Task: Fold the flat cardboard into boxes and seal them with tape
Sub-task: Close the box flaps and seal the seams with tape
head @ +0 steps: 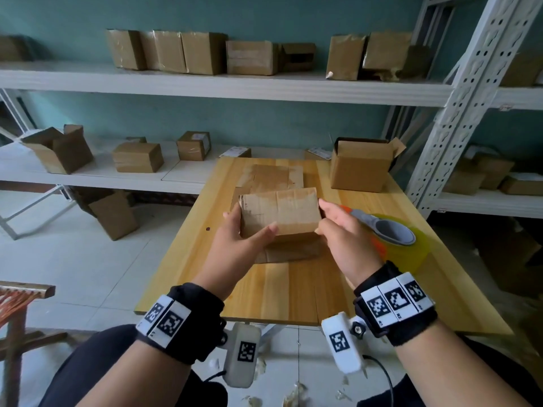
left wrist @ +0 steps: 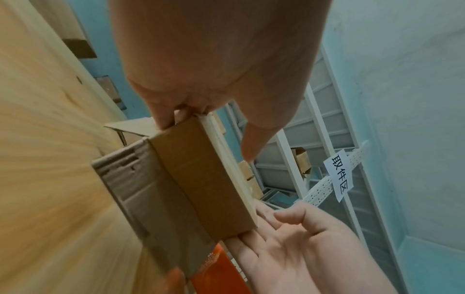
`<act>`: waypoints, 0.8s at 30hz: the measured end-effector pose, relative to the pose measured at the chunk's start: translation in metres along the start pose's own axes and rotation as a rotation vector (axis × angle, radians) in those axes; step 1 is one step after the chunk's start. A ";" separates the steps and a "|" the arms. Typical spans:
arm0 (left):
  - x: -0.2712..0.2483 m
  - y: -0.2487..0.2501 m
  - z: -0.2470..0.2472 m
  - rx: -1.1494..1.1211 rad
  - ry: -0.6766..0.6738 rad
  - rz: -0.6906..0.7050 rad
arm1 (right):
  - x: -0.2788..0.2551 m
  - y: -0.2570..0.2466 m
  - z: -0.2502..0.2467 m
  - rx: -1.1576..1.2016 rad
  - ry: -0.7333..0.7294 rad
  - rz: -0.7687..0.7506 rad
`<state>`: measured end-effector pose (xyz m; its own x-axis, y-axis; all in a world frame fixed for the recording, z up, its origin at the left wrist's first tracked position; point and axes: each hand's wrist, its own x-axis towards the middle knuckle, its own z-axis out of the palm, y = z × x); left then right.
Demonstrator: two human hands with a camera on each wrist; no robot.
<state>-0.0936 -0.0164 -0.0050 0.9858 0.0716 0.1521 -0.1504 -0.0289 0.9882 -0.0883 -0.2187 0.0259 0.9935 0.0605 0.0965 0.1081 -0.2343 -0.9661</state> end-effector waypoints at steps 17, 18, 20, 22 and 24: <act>-0.004 0.005 0.018 -0.097 0.059 0.125 | 0.004 0.010 -0.001 0.174 0.134 -0.164; -0.005 0.006 0.018 -0.023 0.085 0.168 | 0.004 0.009 -0.002 0.186 0.160 -0.172; -0.004 0.008 0.016 0.063 0.131 0.252 | 0.005 0.009 -0.004 0.218 0.248 -0.193; -0.002 0.009 0.014 0.031 0.147 0.303 | 0.006 0.009 -0.006 0.223 0.324 -0.215; -0.002 0.010 0.015 -0.030 0.132 0.318 | 0.007 0.011 -0.005 0.215 0.356 -0.242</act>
<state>-0.0956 -0.0320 0.0045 0.8711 0.1923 0.4519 -0.4528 -0.0417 0.8906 -0.0799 -0.2253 0.0175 0.8952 -0.2566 0.3643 0.3651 -0.0461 -0.9298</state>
